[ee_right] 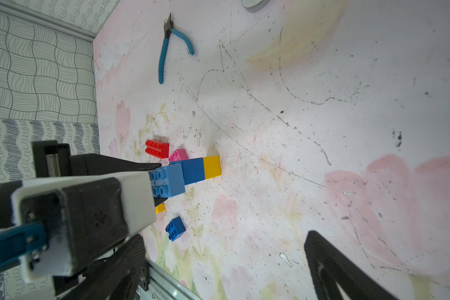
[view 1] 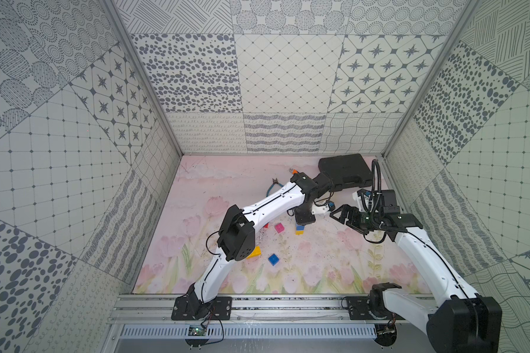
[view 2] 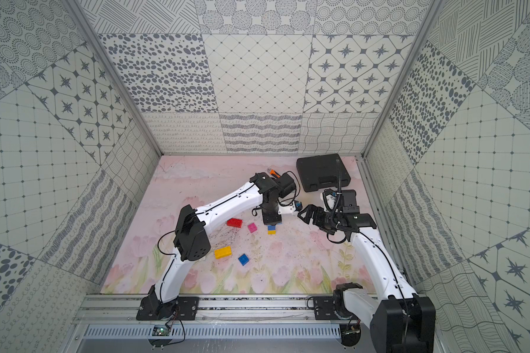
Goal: Assemble a spoon with lego
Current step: Assemble the lego brick with the lego brick.
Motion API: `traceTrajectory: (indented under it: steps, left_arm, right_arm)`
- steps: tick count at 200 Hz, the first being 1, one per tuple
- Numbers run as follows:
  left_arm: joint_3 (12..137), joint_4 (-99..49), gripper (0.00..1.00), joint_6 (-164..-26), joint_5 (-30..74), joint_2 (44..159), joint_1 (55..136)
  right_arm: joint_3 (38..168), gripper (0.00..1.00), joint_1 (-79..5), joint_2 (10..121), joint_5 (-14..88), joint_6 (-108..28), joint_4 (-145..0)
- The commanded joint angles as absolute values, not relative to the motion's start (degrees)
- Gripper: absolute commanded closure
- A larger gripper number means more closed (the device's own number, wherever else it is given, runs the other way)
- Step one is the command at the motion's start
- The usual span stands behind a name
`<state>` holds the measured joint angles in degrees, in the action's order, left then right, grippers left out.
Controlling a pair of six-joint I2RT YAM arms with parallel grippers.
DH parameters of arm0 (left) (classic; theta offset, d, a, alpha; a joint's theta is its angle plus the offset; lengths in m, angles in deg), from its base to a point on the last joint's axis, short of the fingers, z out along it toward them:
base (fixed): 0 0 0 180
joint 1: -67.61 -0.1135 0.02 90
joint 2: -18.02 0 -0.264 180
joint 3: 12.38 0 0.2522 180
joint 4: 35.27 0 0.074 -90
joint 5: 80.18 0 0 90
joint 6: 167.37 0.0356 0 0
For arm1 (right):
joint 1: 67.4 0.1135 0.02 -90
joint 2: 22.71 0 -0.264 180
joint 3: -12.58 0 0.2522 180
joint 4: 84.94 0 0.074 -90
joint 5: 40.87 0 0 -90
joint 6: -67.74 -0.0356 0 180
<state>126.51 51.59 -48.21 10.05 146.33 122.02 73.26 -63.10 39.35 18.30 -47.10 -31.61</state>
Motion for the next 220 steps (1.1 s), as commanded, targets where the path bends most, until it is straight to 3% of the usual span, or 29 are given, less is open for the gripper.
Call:
traceTrajectory:
  steps: [1, 220]
  left_arm:
    - [126.5, 55.1, 0.80, -46.9, 11.6, 146.9, 122.3]
    - [127.1, 55.8, 0.80, -46.1, 10.8, 146.9, 120.7]
  right_arm:
    - [73.6, 0.02, -63.8, 38.7, 17.9, -46.4, -32.9]
    - [72.8, 0.02, -64.5, 38.6, 17.5, -45.5, -33.0]
